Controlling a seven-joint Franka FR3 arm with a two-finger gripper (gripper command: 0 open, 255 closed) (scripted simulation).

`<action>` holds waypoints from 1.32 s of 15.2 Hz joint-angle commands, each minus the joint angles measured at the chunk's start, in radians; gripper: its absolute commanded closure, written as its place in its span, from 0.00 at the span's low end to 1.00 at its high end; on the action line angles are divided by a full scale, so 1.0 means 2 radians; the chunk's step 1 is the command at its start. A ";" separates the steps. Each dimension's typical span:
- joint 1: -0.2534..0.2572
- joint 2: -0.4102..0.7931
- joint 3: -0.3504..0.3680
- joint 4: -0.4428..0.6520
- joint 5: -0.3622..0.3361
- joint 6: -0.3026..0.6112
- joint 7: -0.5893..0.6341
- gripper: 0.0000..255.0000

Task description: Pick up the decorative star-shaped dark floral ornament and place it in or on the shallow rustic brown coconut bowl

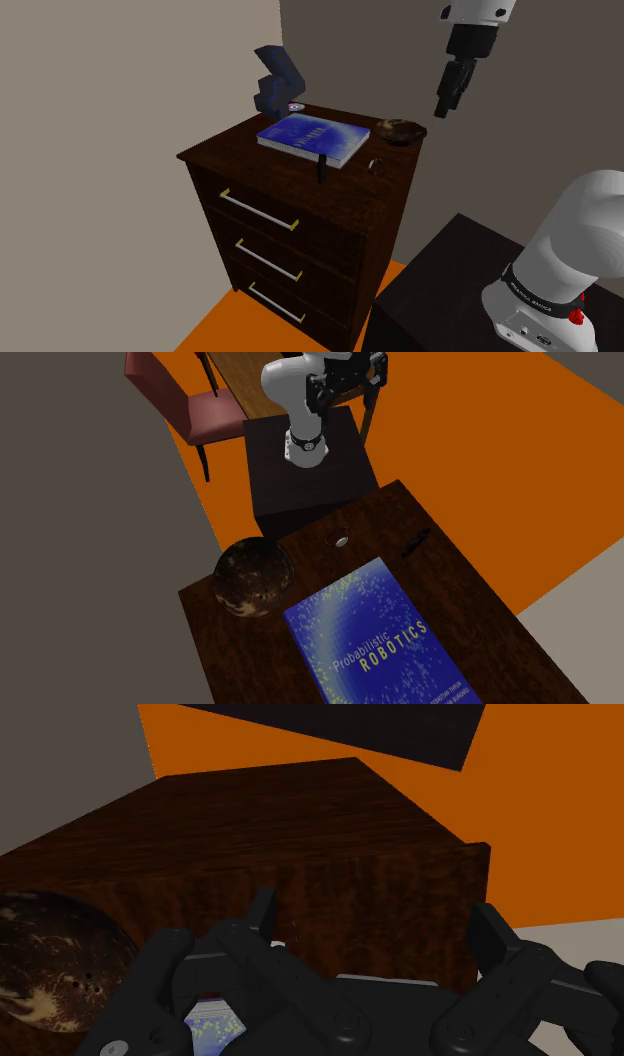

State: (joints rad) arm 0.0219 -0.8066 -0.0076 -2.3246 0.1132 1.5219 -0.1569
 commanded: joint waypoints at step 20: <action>0.040 0.366 0.016 0.174 0.083 0.143 -0.026 0.00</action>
State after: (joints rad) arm 0.0974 -0.1165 0.0216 -2.0051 0.2708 1.7995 -0.2042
